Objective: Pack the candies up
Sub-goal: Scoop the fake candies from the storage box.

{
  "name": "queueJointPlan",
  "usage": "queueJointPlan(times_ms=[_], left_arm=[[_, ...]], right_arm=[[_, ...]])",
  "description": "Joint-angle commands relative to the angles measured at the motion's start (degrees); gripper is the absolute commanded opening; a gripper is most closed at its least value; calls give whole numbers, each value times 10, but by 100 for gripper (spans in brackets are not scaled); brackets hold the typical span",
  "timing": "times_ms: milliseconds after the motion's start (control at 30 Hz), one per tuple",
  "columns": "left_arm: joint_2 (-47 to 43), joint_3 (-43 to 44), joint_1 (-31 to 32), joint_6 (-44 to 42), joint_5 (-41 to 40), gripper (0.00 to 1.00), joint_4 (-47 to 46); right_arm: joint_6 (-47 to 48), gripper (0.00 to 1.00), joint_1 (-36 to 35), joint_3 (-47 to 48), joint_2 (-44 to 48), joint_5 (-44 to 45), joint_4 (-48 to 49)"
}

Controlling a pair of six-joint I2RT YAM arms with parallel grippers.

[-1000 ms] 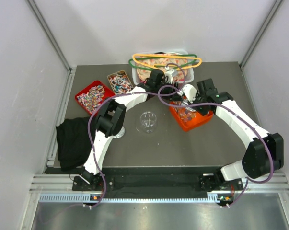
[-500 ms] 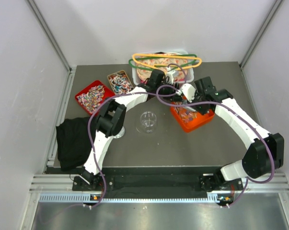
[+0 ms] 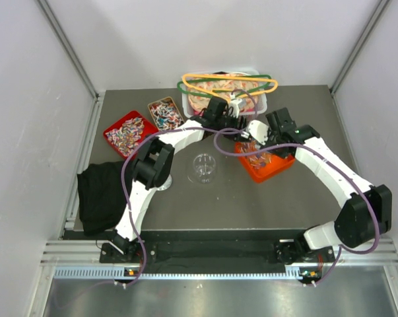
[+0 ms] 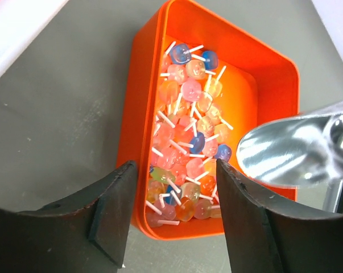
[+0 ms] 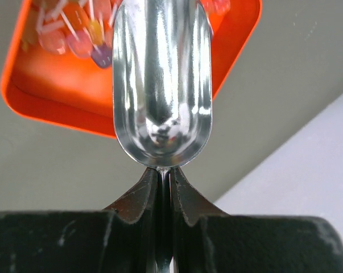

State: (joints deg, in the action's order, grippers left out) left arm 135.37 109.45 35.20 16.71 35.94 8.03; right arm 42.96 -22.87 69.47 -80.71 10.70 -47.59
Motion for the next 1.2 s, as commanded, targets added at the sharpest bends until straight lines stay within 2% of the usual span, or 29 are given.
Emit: queueJointPlan(times_ms=[0,200,467,700,833,1167], left_arm=[[-23,1,0,-23,-8,61,7],[-29,-17,0,-33,-19,56,5],[-30,-30,0,-50,-29,53,8],[-23,-26,-1,-50,-31,37,7],[-17,-21,-1,-48,-29,22,8],[-9,-18,0,-44,-25,13,8]], right_arm=[[60,0,-9,-8,16,50,-8],[98,0,-9,-28,-14,99,2],[133,0,-2,-25,-67,122,23],[160,0,12,-19,-96,136,62],[169,0,13,-24,-114,137,83],[198,0,12,-41,-161,149,136]])
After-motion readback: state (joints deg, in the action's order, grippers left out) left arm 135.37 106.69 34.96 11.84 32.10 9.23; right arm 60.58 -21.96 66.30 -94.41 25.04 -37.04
